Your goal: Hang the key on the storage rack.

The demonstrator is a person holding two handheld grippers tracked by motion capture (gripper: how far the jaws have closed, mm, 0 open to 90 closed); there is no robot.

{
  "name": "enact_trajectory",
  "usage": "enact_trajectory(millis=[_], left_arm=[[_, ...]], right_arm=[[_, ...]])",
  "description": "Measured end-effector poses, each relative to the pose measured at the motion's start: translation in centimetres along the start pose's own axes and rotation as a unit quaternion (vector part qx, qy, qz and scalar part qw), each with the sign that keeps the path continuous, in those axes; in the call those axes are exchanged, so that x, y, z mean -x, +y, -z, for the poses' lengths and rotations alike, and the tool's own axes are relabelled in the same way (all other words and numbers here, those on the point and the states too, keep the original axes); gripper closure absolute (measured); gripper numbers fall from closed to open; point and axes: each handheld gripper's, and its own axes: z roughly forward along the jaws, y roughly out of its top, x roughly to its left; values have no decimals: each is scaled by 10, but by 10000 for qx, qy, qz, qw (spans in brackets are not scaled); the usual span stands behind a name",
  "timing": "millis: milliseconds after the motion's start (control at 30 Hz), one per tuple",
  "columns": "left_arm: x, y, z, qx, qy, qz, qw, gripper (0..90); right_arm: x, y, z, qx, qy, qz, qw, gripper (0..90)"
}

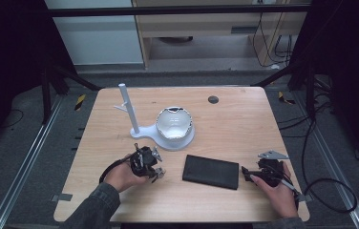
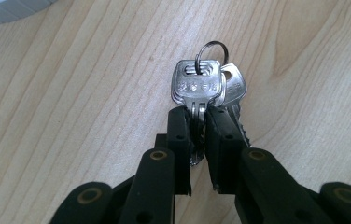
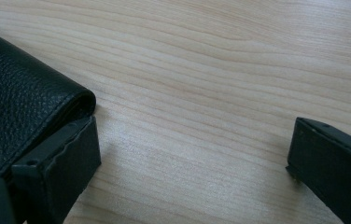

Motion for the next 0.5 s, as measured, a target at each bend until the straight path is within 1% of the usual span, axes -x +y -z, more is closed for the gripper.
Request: enact_trajectory(millis=[167,200,267,333,400,433,467,500], left_arm=[[4,-3,2,-12,22,15,10000,801],[4,-3,4,57,37,28,10000,809],[3,-3,7,87,75,35,9999,843],[4,-2,9,31,161,27,9999,863],[3,-2,9,30,204,55,9998,879],[3,-2,8,-4,218,64,9997,880],[2,-2,7,-75,222,29,9997,881],[2,-3,6,-40,216,74,9997,883]], right_arm=[[0,0,0,-4,6,-2,10000,27],[0,0,0,-5,6,0,10000,27],[0,0,0,-8,18,-4,10000,27],[0,0,0,-12,26,-17,10000,27],[-1,0,0,-12,29,-9,10000,27],[-1,0,0,-11,29,-6,10000,27],[-1,0,0,-7,37,-19,10000,27],[-1,0,0,-5,38,5,10000,27]])
